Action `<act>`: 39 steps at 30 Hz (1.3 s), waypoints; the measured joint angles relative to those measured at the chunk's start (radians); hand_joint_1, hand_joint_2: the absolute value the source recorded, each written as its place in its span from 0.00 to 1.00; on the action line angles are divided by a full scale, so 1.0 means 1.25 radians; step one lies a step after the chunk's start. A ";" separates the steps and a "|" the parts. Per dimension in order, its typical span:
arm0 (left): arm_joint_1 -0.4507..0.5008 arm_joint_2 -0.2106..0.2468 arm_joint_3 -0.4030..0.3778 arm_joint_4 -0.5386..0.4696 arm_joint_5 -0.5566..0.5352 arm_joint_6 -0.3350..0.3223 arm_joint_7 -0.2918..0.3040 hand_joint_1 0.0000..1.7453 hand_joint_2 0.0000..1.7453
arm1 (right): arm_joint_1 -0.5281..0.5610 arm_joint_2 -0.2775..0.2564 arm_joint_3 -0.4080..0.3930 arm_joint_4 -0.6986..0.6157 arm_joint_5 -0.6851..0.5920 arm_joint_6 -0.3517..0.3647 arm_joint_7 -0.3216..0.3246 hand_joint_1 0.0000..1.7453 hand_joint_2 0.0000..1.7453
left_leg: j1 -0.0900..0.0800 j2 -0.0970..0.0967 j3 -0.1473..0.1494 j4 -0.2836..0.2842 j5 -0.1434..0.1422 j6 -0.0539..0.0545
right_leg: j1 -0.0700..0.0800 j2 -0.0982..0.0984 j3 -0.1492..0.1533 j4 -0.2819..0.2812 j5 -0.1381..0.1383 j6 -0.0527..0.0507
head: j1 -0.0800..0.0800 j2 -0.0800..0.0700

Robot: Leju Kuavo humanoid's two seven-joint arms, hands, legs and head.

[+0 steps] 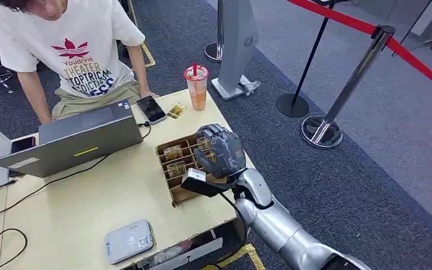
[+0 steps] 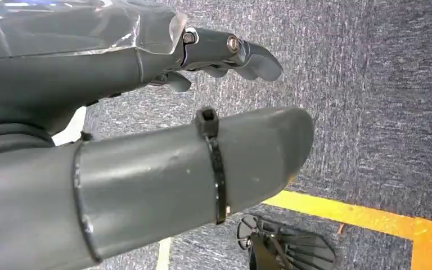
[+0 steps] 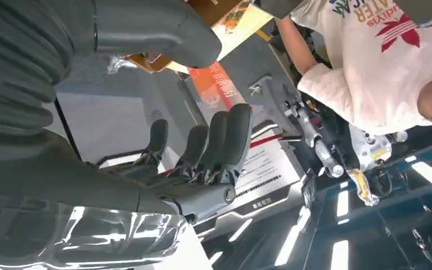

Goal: Pass the card to the sensor for recognition and then transmit it.

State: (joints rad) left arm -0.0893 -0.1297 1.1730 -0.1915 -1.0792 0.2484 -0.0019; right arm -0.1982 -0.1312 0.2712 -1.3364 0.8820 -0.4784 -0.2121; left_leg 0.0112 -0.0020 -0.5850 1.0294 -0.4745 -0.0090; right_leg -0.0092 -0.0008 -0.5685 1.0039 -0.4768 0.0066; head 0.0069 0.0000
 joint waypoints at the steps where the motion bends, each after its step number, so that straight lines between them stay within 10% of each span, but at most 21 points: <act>1: 0.000 0.000 0.000 0.000 -0.001 0.000 0.000 0.00 0.00 | -0.004 0.000 0.000 0.006 0.000 0.002 0.000 0.51 1.00 | 0.000 0.000 0.000 0.000 0.000 0.000 | 0.000 0.000 0.000 0.000 0.000 0.000 | 0.000 0.000; 34: -0.001 0.000 0.000 0.000 -0.008 -0.005 0.009 0.00 0.00 | -0.106 -0.002 -0.003 0.185 -0.016 0.022 -0.016 0.41 1.00 | 0.000 0.000 0.000 0.000 0.000 0.000 | 0.000 0.000 0.000 0.000 0.000 0.000 | 0.000 0.000; 39: -0.001 0.000 0.000 0.000 -0.011 -0.005 0.009 0.00 0.00 | -0.119 -0.013 -0.003 0.213 -0.014 0.038 -0.016 0.56 1.00 | 0.000 0.000 0.000 0.000 0.000 0.000 | 0.000 0.000 0.000 0.000 0.000 0.000 | 0.000 0.000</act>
State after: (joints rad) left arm -0.0909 -0.1293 1.1730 -0.1915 -1.0929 0.2426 0.0088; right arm -0.3470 -0.1473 0.2678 -1.0696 0.8641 -0.4303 -0.2319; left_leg 0.0111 -0.0020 -0.5850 1.0295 -0.4745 -0.0090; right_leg -0.0093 -0.0009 -0.5685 1.0039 -0.4767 0.0066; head 0.0069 0.0000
